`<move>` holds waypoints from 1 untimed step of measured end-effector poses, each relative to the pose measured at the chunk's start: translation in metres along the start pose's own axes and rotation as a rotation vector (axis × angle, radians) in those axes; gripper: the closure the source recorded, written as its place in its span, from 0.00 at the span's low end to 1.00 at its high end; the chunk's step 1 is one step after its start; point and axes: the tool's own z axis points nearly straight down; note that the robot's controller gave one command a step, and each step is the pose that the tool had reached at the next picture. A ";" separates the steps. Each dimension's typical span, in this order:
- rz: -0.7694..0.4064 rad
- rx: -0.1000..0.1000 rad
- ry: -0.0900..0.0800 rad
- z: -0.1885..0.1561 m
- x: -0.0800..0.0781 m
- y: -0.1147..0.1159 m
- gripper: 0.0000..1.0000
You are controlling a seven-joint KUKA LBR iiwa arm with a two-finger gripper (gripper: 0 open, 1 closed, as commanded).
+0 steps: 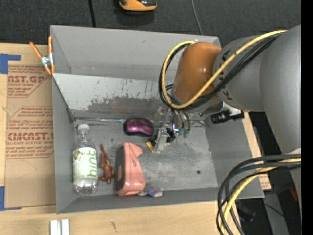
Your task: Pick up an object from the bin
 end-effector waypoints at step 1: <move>-0.001 0.000 -0.004 0.055 -0.002 -0.021 0.00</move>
Offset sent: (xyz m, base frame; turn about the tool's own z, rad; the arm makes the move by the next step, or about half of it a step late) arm 0.0043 0.0104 -0.0589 0.1343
